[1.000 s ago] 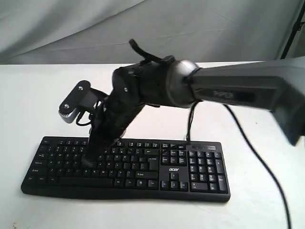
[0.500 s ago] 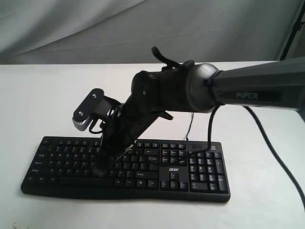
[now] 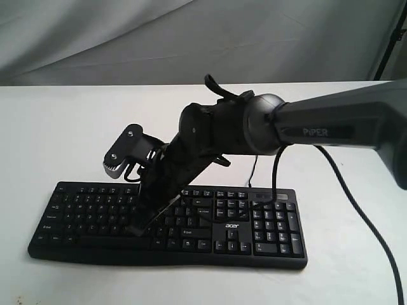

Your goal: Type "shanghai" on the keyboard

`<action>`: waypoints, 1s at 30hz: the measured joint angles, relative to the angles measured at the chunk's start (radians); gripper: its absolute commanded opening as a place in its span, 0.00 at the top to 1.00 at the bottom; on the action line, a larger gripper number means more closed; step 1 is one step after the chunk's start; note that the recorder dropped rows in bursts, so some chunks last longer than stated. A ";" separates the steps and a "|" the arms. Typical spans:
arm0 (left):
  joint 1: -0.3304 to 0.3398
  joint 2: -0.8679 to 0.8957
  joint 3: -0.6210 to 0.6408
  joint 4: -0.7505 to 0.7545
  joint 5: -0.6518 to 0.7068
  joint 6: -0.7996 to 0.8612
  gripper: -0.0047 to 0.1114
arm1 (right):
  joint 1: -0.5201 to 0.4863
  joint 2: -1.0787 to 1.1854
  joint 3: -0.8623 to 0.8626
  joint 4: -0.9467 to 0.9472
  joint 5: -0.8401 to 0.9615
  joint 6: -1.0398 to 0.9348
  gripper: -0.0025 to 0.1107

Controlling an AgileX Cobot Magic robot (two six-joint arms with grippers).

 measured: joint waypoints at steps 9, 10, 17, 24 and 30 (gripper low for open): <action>0.000 0.000 0.000 0.000 0.000 0.000 0.96 | -0.006 0.024 -0.043 0.014 0.022 -0.011 0.98; 0.000 0.000 0.000 0.000 0.000 0.000 0.96 | -0.006 0.025 -0.044 0.014 0.024 -0.011 0.98; 0.000 0.000 0.000 0.000 0.000 0.000 0.96 | -0.006 0.039 -0.047 0.015 0.040 -0.015 0.98; 0.000 0.000 0.000 0.000 0.000 0.000 0.96 | -0.006 0.050 -0.047 0.019 0.042 -0.018 0.98; 0.000 0.000 0.000 0.000 0.000 0.000 0.96 | -0.006 0.056 -0.047 0.021 0.042 -0.018 0.98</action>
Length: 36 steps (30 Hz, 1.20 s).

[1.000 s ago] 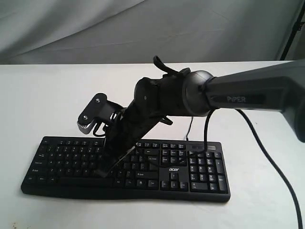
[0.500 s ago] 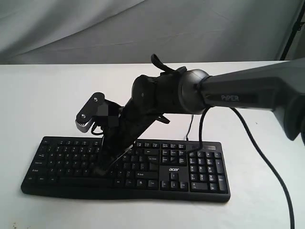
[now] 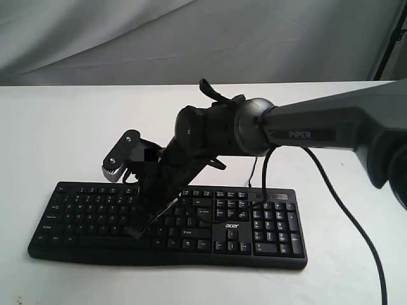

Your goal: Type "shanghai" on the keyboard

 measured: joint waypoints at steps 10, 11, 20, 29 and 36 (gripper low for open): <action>0.000 0.000 0.000 0.000 0.000 0.000 0.96 | 0.000 -0.036 -0.002 -0.016 -0.002 0.000 0.98; 0.000 0.000 0.000 0.000 0.000 0.000 0.96 | 0.000 -0.054 -0.002 -0.027 -0.002 0.000 0.98; 0.000 0.000 0.000 0.000 0.000 0.000 0.96 | -0.004 -0.304 0.018 -0.161 -0.004 0.105 0.98; 0.000 0.000 0.000 0.000 0.000 0.000 0.96 | -0.006 -0.635 0.081 -0.181 -0.039 0.179 0.98; 0.000 0.000 0.000 0.000 0.000 0.000 0.96 | -0.006 -0.750 0.081 -0.153 -0.037 0.186 0.98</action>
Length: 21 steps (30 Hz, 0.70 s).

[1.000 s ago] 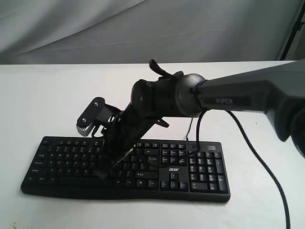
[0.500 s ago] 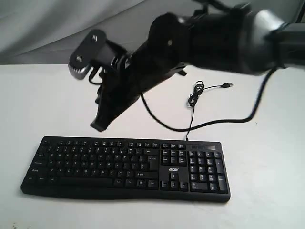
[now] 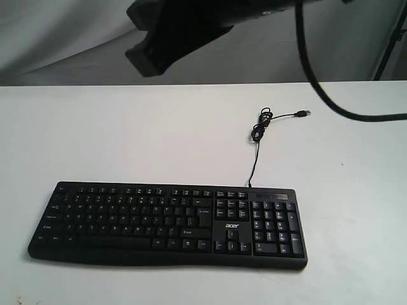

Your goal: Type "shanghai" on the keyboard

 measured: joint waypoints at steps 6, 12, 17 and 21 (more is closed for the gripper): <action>0.000 0.000 0.000 0.000 0.000 0.000 0.96 | 0.000 -0.052 0.002 -0.005 -0.059 0.032 0.98; 0.000 0.000 0.000 0.000 0.000 0.000 0.96 | -0.077 -0.128 0.008 -0.035 -0.110 0.238 0.98; 0.000 0.000 0.000 0.000 0.000 0.000 0.96 | -0.252 -0.216 0.110 -0.046 -0.110 0.382 0.98; 0.000 0.000 0.000 0.000 0.000 0.000 0.96 | -0.427 -0.340 0.304 -0.052 -0.131 0.415 0.98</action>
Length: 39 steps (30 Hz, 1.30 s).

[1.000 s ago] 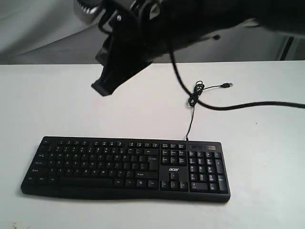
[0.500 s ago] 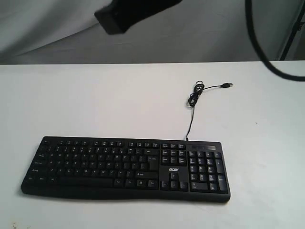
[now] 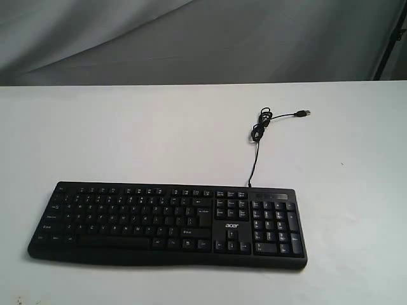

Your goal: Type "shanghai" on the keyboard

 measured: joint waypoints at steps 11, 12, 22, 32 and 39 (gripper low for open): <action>0.000 0.000 0.000 0.000 0.000 0.000 0.96 | -0.400 -0.611 0.657 -0.025 -0.280 0.037 0.98; 0.000 0.000 0.000 0.000 0.000 0.000 0.96 | -0.427 -0.662 0.703 -0.025 -0.289 0.041 0.98; 0.000 0.000 0.000 0.000 0.000 0.000 0.96 | -0.533 -0.910 0.961 -0.025 -0.290 0.196 0.98; 0.000 0.000 0.000 0.000 0.000 0.000 0.96 | -0.533 -1.037 1.059 -0.130 -0.254 0.213 0.98; 0.000 0.000 0.000 0.000 0.000 0.000 0.96 | -0.533 -1.105 1.106 -0.213 -0.157 0.213 0.98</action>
